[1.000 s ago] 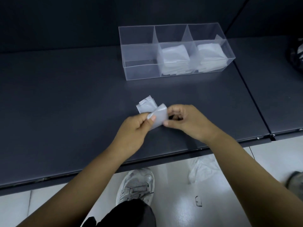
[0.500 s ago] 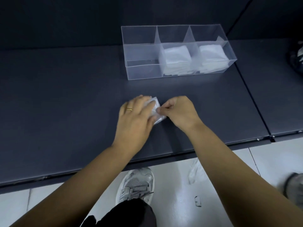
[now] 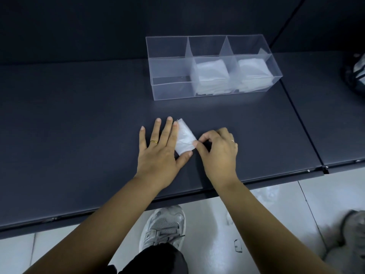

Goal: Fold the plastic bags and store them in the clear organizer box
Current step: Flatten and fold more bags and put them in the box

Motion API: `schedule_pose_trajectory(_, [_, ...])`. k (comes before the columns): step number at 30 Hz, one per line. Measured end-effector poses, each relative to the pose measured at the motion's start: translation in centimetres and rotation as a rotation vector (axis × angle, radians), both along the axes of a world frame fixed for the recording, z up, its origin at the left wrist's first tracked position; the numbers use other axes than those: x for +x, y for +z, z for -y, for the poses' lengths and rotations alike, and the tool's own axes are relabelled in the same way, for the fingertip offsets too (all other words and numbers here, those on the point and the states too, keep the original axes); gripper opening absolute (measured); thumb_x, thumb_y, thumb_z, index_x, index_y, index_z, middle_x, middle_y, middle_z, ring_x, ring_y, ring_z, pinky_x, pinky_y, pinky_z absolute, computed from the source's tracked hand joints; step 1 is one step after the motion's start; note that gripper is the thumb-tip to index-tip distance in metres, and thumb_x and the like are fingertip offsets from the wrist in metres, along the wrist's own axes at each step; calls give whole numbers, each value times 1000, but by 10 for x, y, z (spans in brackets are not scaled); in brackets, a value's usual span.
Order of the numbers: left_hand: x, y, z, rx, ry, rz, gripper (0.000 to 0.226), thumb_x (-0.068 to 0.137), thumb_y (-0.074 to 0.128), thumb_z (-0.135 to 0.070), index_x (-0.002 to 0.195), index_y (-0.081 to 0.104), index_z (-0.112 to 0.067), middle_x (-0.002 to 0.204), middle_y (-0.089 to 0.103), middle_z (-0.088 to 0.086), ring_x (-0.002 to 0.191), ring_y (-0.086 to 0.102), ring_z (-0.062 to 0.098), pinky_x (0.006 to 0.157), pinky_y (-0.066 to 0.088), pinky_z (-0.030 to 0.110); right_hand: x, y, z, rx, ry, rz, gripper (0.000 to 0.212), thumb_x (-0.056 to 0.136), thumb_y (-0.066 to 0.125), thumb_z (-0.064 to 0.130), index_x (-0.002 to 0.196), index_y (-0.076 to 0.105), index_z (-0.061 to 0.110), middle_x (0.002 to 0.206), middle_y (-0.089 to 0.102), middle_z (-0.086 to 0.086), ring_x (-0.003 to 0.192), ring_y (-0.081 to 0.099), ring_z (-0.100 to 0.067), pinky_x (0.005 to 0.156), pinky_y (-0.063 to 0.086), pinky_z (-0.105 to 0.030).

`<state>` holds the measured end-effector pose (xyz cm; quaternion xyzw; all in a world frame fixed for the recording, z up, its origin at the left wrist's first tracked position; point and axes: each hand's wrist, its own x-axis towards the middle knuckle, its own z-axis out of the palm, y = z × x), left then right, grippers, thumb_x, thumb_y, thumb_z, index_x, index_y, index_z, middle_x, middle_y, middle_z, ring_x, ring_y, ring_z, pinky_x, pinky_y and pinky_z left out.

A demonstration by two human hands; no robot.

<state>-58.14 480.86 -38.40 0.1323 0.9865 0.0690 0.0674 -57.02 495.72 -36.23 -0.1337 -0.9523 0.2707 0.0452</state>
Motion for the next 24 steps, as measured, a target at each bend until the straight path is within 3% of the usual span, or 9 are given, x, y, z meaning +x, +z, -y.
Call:
schedule_pose_trajectory(4, [1, 1, -2, 7, 11, 9, 84, 83, -4, -70, 146, -22, -18, 159, -18, -4, 144, -22, 17, 113, -21, 48, -2, 2, 10, -3, -79, 20, 18, 93, 57, 37, 96, 63, 21, 101, 51, 2, 100, 46, -19, 82, 24, -26])
schedule_pose_trajectory(7, [1, 4, -2, 0, 17, 38, 86, 77, -13, -70, 143, -26, -17, 158, -21, -3, 144, -23, 17, 113, -21, 48, -5, 8, 20, -21, -95, 91, 24, 84, 65, 46, 87, 62, 22, 100, 48, 4, 98, 42, -14, 84, 30, -28])
schedule_pose_trajectory(9, [2, 7, -2, -39, 21, 58, 88, 74, -16, -70, 142, -29, -15, 158, -23, -1, 144, -24, 18, 113, -19, 49, -8, 14, 28, -79, -93, 102, 18, 80, 70, 36, 80, 59, 21, 93, 54, 5, 95, 49, -15, 82, 42, -30])
schedule_pose_trajectory(13, [7, 13, -2, -35, -5, 89, 94, 69, -18, -69, 145, -26, -14, 157, -26, 1, 141, -28, 14, 115, -18, 46, -15, 23, 38, -515, -193, 135, 13, 82, 70, 19, 81, 56, 20, 77, 62, 8, 70, 60, -9, 58, 47, -20])
schedule_pose_trajectory(15, [5, 20, 4, 248, 39, 172, 100, 69, -5, -76, 150, -15, -18, 159, -16, -4, 141, -23, 5, 115, -19, 36, -17, 32, 31, -781, -196, 148, 17, 81, 70, 9, 87, 58, 19, 82, 67, 0, 70, 62, -9, 58, 47, -17])
schedule_pose_trajectory(17, [-3, 32, 12, 646, 143, 285, 99, 72, 24, -78, 153, 1, -25, 160, 5, -8, 144, -5, 0, 119, -4, 31, -19, 47, 13, -867, -24, 152, 23, 80, 71, 3, 93, 59, 18, 80, 67, -2, 67, 60, -8, 62, 47, -18])
schedule_pose_trajectory(19, [-16, 49, 13, 970, 198, 449, 96, 74, 51, -75, 151, 10, -35, 153, 27, -19, 139, 23, -5, 113, 24, 24, -22, 66, -9, -831, 228, 180, 27, 79, 74, 4, 98, 61, 19, 73, 64, 3, 65, 57, -4, 65, 46, -16])
schedule_pose_trajectory(21, [-29, 65, 6, 1146, 164, 618, 93, 70, 71, -61, 146, 23, -38, 134, 51, -27, 122, 46, -11, 97, 40, 13, -26, 86, -27, -756, 403, 210, 29, 79, 76, 8, 102, 61, 19, 70, 63, 5, 67, 56, -5, 68, 45, -15])
schedule_pose_trajectory(24, [-49, 81, -11, 1327, 141, 710, 58, 70, 81, -31, 124, 60, -26, 112, 70, -6, 107, 64, 9, 88, 51, 19, -37, 104, -46, -730, 412, 210, 32, 79, 75, 6, 106, 63, 17, 71, 63, 4, 72, 57, -9, 75, 47, -22])
